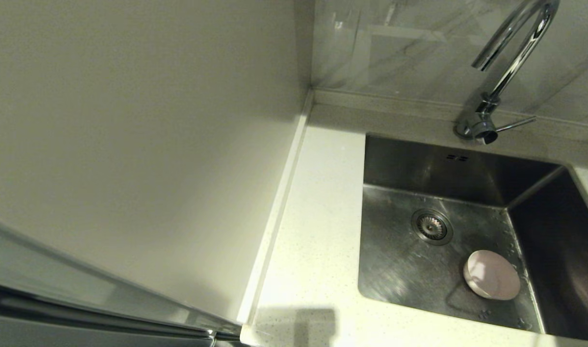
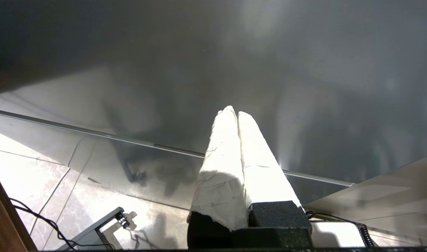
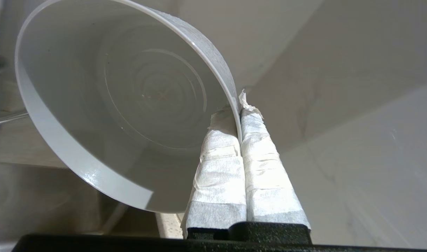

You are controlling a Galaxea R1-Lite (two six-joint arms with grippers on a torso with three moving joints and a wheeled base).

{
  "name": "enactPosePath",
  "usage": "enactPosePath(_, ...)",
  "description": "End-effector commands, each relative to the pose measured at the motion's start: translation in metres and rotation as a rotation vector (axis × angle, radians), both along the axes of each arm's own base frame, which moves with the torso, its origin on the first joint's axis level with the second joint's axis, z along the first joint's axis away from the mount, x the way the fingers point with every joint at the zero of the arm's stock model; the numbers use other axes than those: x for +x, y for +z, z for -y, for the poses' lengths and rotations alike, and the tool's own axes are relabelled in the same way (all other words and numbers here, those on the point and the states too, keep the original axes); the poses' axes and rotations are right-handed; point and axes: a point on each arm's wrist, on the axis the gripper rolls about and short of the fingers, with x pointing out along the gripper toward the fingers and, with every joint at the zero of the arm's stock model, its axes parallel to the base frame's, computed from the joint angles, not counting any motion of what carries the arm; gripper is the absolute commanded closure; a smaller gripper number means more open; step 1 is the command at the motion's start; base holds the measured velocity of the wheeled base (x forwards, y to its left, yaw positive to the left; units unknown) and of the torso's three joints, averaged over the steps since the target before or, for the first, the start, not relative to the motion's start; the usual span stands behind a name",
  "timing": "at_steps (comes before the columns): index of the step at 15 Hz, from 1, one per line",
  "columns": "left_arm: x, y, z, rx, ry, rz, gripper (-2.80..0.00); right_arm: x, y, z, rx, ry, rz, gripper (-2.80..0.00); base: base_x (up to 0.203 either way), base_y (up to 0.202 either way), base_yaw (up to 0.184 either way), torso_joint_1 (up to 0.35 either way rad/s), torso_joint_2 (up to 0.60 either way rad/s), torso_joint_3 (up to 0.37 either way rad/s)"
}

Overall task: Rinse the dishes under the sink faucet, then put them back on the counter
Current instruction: Put a bowl back to the table from the sink

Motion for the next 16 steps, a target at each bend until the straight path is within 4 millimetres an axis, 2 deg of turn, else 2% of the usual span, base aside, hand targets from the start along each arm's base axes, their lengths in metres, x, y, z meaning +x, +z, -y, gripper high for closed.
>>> enactPosePath(1, 0.000, 0.000, 0.000, 0.000, 0.001, 0.003, 0.00, 0.016, -0.002, 0.008, 0.032, -0.055, -0.007, 0.00, 0.000, 0.000, 0.000, 0.000, 0.00, 0.000)
enactPosePath(5, 0.000, 0.000, 0.000, -0.001, 0.001, 0.004, 0.00, 0.030, -0.021, 0.025, 0.254, -0.124, -0.314, 0.00, 0.000, 0.000, 0.000, 0.000, 0.00, 0.000)
enactPosePath(8, 0.000, 0.000, 0.000, -0.001, 0.001, 0.004, 0.00, 0.019, -0.016, 0.040, 0.607, -0.116, -0.457, 0.00, 0.000, 0.000, 0.000, 0.000, 0.00, 0.000)
enactPosePath(10, 0.000, 0.000, 0.000, -0.001, 0.001, 0.003, 0.00, 0.000, 0.004, 0.058, 0.915, -0.068, -0.419, 0.00, 0.000, 0.000, 0.000, 0.000, 0.00, 0.000)
enactPosePath(11, 0.000, 0.000, 0.000, -0.001, 0.001, 0.003, 0.00, -0.008, 0.008, 0.068, 1.031, -0.038, -0.384, 0.00, 0.000, 0.000, 0.000, 0.000, 0.00, 0.000)
enactPosePath(13, 0.000, 0.000, 0.000, -0.001, 0.001, 0.004, 0.00, -0.016, 0.004, 0.088, 1.155, -0.043, -0.336, 0.00, 0.000, 0.000, 0.000, 0.000, 0.00, 0.000)
enactPosePath(16, 0.000, 0.000, 0.000, -0.001, 0.001, 0.003, 0.00, -0.026, -0.011, 0.115, 1.235, -0.127, -0.312, 0.00, 0.000, 0.000, 0.000, 0.000, 0.00, 0.000)
